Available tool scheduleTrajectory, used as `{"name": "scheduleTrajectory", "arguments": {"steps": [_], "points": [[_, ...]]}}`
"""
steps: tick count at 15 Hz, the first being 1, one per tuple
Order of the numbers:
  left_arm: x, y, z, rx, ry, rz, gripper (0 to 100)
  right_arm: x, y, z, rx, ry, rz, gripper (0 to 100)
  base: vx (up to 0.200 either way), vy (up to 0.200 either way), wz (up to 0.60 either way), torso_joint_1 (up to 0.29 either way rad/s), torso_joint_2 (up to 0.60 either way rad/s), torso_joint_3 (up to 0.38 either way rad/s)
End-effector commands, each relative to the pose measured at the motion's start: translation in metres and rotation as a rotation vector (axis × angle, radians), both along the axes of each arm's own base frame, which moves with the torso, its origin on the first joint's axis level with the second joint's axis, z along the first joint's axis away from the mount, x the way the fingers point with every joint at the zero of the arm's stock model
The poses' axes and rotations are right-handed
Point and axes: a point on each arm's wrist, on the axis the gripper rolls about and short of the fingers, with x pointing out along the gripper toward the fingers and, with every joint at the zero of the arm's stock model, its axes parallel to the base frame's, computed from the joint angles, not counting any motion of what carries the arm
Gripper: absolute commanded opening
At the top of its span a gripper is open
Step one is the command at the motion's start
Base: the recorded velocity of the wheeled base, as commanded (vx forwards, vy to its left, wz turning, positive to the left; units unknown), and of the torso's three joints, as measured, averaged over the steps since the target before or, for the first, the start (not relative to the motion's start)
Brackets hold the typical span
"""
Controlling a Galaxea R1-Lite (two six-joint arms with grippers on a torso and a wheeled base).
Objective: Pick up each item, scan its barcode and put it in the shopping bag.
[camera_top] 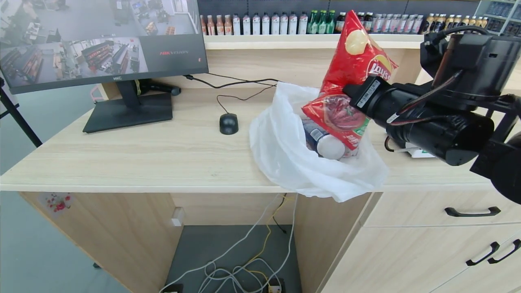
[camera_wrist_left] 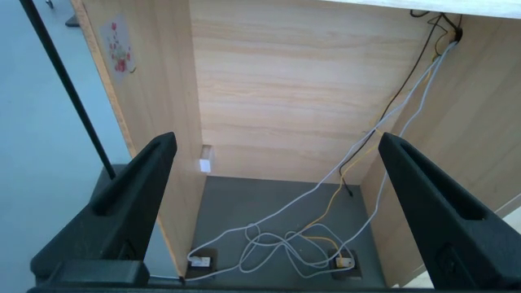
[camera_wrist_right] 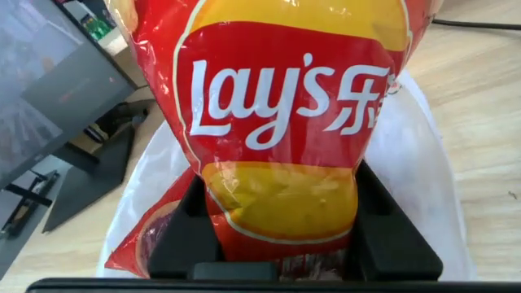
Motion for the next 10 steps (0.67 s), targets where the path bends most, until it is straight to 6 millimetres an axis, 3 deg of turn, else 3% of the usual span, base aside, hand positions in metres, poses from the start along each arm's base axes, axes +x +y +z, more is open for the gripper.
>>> {"name": "scheduleTrajectory", "arguments": {"steps": [1, 10], "points": [[0.0, 0.0, 0.0, 0.001, -0.001, 0.0, 100, 0.0, 0.001, 0.0, -0.011, 0.002, 0.014, 0, 0.0, 0.0, 0.0, 0.0, 0.0, 0.0], [0.0, 0.0, 0.0, 0.001, -0.001, 0.0, 100, -0.007, -0.011, 0.003, -0.168, 0.024, 0.182, 0, 0.0, 0.0, 0.0, 0.0, 0.0, 0.0]]}}
